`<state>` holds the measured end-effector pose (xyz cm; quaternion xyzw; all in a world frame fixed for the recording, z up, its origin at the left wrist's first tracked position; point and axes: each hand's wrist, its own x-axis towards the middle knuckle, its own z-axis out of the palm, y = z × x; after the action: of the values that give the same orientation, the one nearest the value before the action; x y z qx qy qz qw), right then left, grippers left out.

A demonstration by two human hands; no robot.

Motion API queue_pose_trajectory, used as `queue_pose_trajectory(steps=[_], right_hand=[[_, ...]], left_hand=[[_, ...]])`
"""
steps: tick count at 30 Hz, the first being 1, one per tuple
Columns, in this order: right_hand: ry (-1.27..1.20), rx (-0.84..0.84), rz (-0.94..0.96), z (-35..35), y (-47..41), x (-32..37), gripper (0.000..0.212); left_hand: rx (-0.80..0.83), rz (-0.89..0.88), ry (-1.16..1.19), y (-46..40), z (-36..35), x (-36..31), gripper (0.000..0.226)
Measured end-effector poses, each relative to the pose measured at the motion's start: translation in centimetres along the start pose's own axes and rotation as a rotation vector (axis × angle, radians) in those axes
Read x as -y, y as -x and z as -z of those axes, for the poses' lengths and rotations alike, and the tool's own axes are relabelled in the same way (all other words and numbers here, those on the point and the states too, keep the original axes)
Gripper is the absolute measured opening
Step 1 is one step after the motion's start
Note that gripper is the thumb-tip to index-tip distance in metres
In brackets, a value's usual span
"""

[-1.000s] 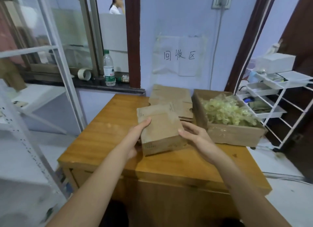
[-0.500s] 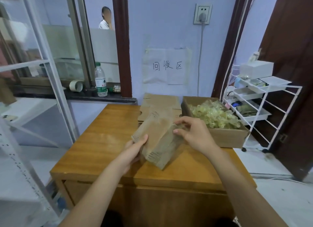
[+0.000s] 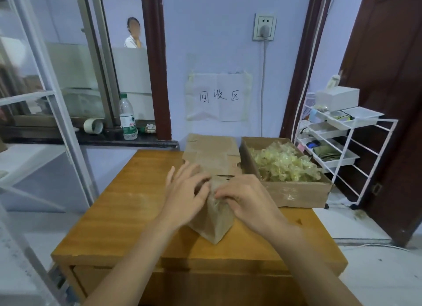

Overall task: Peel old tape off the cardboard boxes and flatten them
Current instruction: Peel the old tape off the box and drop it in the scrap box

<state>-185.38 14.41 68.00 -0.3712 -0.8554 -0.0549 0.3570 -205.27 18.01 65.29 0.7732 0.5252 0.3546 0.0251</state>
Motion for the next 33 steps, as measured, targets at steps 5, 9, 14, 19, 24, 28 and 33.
queue_pose_trajectory(steps=[5, 9, 14, 19, 24, 28, 33], right_hand=[[-0.177, -0.099, -0.190, -0.1, 2.4, -0.5, 0.013], [-0.258, -0.272, -0.357, -1.4, 2.5, 0.2, 0.009], [-0.374, -0.371, -0.774, -2.5, 1.8, 1.2, 0.039], [-0.734, -0.220, -1.099, -4.0, 2.4, 0.5, 0.046], [-0.797, -0.215, -1.011, -3.7, 3.1, 0.9, 0.034], [-1.107, -0.341, -1.174, -4.6, 3.2, 0.6, 0.029], [-1.531, -0.553, -1.337, -5.1, 4.0, 0.5, 0.021]], left_hand=[[0.160, 0.035, -0.082, -1.2, 0.0, -0.3, 0.053], [0.297, 0.012, -0.298, -3.4, 0.9, -1.7, 0.027], [0.347, -0.086, -0.244, -3.7, -0.3, -1.9, 0.058], [0.402, -0.087, -0.332, -3.2, 0.0, -2.5, 0.057], [0.427, -0.029, -0.287, -3.0, 0.2, -2.5, 0.051], [0.410, -0.029, -0.260, -2.8, 0.2, -2.2, 0.051], [0.400, -0.012, -0.251, -2.4, 0.4, -2.0, 0.054]])
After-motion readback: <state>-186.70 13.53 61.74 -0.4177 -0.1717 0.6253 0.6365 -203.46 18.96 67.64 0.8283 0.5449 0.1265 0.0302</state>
